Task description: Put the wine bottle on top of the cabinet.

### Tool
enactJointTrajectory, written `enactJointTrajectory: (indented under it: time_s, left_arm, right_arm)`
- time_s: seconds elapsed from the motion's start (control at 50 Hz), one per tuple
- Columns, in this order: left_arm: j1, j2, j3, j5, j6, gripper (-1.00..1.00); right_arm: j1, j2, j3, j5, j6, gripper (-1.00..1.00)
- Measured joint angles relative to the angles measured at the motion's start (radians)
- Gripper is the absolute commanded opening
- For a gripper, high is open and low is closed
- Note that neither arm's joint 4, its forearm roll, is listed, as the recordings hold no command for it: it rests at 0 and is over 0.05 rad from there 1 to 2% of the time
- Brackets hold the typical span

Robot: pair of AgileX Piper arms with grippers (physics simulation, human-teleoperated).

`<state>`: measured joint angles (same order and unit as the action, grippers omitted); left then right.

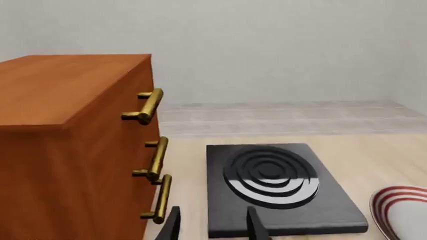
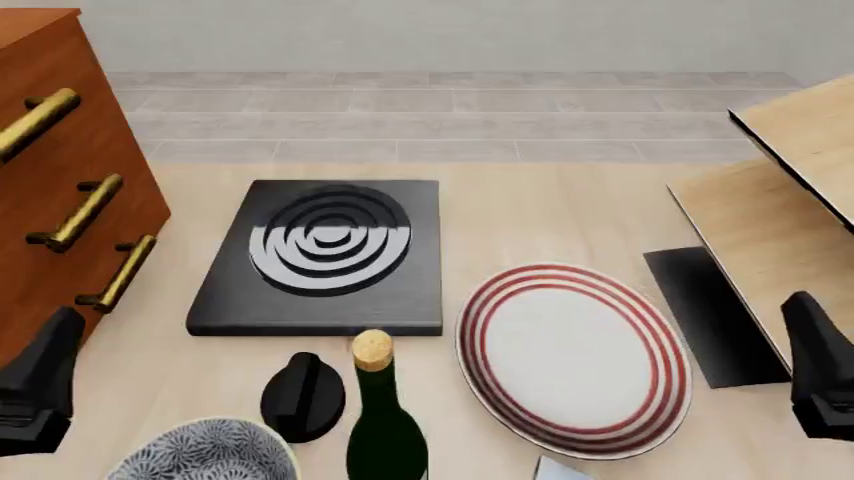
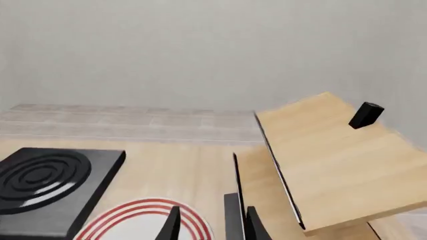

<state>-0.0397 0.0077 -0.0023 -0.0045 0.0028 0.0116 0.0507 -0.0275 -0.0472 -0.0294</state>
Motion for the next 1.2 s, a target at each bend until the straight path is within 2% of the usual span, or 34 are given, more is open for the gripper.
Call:
enactJointTrajectory:
  time_s: [0.16, 0.28, 0.52, 0.64, 0.86, 1.0, 1.2]
  left_arm:
    - [0.015, 0.019, -0.027, 0.003, -0.027, 1.00]
    - [-0.011, 0.022, -0.105, 0.062, -0.054, 1.00]
    - [-0.180, 0.027, -0.305, 0.233, -0.076, 1.00]
    - [-0.277, 0.054, -0.368, 0.279, -0.085, 1.00]
    - [-0.414, 0.109, -0.372, 0.287, -0.058, 1.00]
    - [-0.496, 0.184, -0.353, 0.254, -0.072, 1.00]
    - [-0.600, 0.295, -0.378, 0.244, -0.093, 1.00]
  right_arm:
    - [-0.007, -0.026, 0.012, 0.028, 0.017, 1.00]
    - [-0.009, -0.036, 0.017, 0.037, 0.023, 1.00]
    - [-0.012, -0.044, 0.021, 0.046, 0.029, 1.00]
    - [-0.012, -0.046, 0.022, 0.047, 0.030, 1.00]
    - [-0.013, -0.047, 0.023, 0.048, 0.032, 1.00]
    - [-0.013, -0.047, 0.024, 0.048, 0.032, 1.00]
    - [-0.014, -0.046, 0.024, 0.046, 0.032, 1.00]
